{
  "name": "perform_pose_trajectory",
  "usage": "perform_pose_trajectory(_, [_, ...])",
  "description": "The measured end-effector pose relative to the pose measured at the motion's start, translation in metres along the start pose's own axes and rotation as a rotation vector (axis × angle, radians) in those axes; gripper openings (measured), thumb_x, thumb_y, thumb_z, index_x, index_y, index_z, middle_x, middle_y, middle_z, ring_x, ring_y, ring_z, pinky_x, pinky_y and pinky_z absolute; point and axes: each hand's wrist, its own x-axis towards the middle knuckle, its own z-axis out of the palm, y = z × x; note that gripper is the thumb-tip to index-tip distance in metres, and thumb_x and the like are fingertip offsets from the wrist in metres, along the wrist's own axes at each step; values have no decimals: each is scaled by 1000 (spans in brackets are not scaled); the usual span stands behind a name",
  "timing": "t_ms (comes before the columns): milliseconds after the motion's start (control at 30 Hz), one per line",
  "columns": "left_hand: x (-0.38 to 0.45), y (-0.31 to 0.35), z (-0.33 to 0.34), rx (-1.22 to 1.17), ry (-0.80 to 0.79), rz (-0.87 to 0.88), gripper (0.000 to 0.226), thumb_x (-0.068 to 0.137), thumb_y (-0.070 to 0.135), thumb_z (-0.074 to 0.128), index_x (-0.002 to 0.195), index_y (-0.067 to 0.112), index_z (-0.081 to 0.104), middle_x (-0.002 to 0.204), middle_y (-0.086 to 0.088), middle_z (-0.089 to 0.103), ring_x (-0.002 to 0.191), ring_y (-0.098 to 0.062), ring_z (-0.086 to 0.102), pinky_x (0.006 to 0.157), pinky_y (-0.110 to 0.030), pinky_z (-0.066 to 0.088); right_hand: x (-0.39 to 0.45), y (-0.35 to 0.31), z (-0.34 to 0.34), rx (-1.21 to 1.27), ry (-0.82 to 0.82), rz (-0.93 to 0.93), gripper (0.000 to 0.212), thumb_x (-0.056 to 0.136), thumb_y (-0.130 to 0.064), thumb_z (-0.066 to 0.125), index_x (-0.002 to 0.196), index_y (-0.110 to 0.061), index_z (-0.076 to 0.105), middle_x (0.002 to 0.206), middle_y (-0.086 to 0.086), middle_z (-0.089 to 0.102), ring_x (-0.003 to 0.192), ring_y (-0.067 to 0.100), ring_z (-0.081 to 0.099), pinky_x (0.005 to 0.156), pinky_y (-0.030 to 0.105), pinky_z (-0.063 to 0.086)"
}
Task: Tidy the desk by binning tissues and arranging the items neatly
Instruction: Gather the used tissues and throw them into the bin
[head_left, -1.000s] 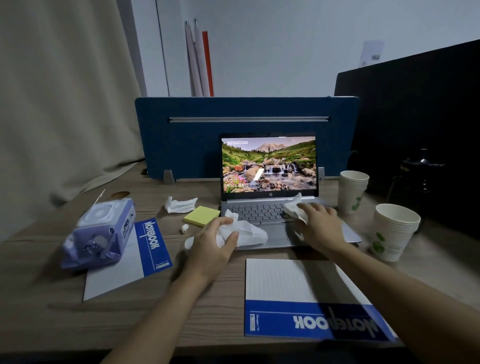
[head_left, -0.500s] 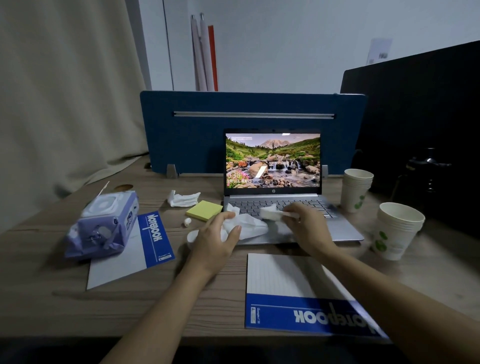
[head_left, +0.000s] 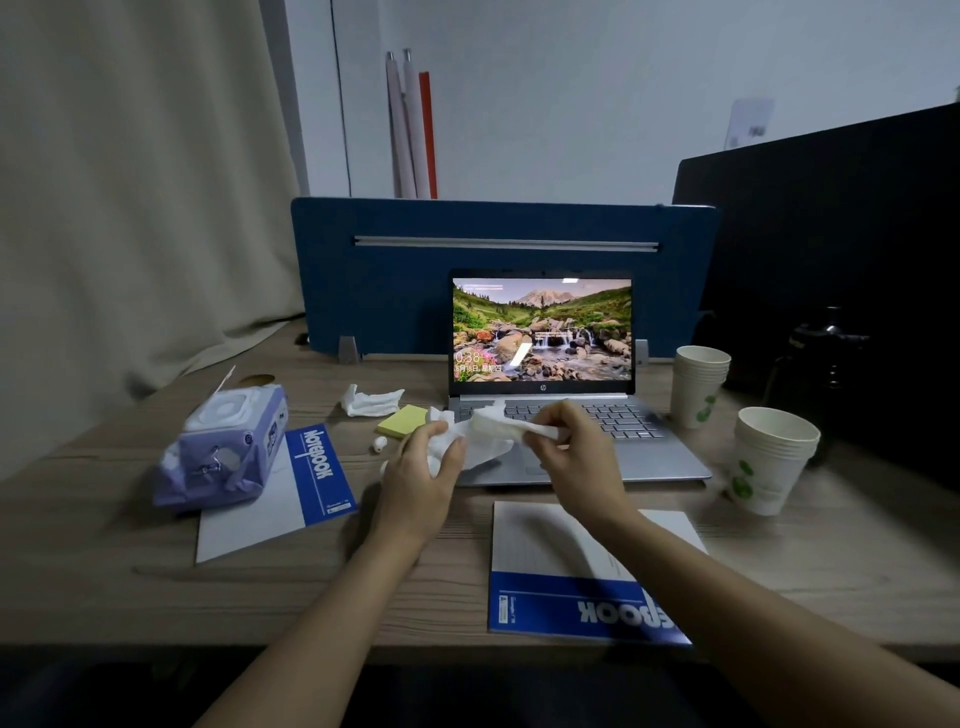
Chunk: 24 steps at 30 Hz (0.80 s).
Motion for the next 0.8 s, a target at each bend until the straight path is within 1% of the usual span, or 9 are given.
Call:
perform_pose_trajectory(133, [-5,4,-10,-134,-82,-3,63,83,70,45,129,28,53,125,7,58,98,8,52,72,-17,40,-2,-4,5,-20,-154,-24,9,87,-12,69,84,-17,63,78,-6,61,65,3,49,58,19,40])
perform_pose_trajectory(200, [-8,3,-16,-147,-103,14,70,77,73,49,130,29,53,128,9,55,105,0,53,79,-22,43,-2,-7,10,-47,-230,-27,11,87,-12,69,82,-21,64,82,-7,64,69,2,52,60,17,42])
perform_pose_trajectory(300, [-9,-4,-28,-142,-107,21,56,81,56,66,130,33,53,130,14,52,115,-4,49,83,-21,41,-1,-11,22,-52,-294,-12,13,87,-13,69,83,-25,65,90,-5,66,77,7,59,63,18,45])
perform_pose_trajectory(400, [-8,-9,-44,-98,-84,48,42,84,43,71,122,39,55,127,13,56,104,3,55,74,-11,46,0,-17,37,-8,-280,7,8,87,-12,70,89,-17,65,94,3,66,80,17,64,66,32,56])
perform_pose_trajectory(433, [-7,-9,-48,-92,-75,59,38,84,40,71,120,39,57,126,12,58,101,2,57,73,-13,51,1,-19,41,23,-273,17,8,86,-10,70,92,-14,64,94,5,67,79,19,66,68,36,58])
perform_pose_trajectory(500, [-3,-11,-61,-74,-48,82,32,86,34,71,115,38,59,122,9,61,96,-1,61,72,-16,54,3,-24,50,68,-276,29,13,88,-10,68,99,-13,62,95,6,66,77,17,68,68,35,60])
perform_pose_trajectory(633, [9,-22,-84,-8,71,75,26,86,26,71,108,35,61,109,15,63,90,-2,60,71,-3,41,8,-28,65,4,-295,-11,11,90,-17,66,97,-19,58,100,2,64,88,17,65,74,38,59])
perform_pose_trajectory(700, [14,-31,-92,19,145,43,25,87,22,71,110,26,63,103,15,62,84,5,55,70,3,34,13,-25,71,-63,-323,-27,9,90,-20,66,95,-20,59,103,0,64,92,15,63,77,38,58])
perform_pose_trajectory(800, [19,-45,-97,71,186,-16,25,89,20,68,114,21,62,100,13,59,76,19,49,65,3,36,25,-18,78,-180,-355,-37,8,91,-21,65,98,-20,62,105,-2,66,94,13,62,81,37,57])
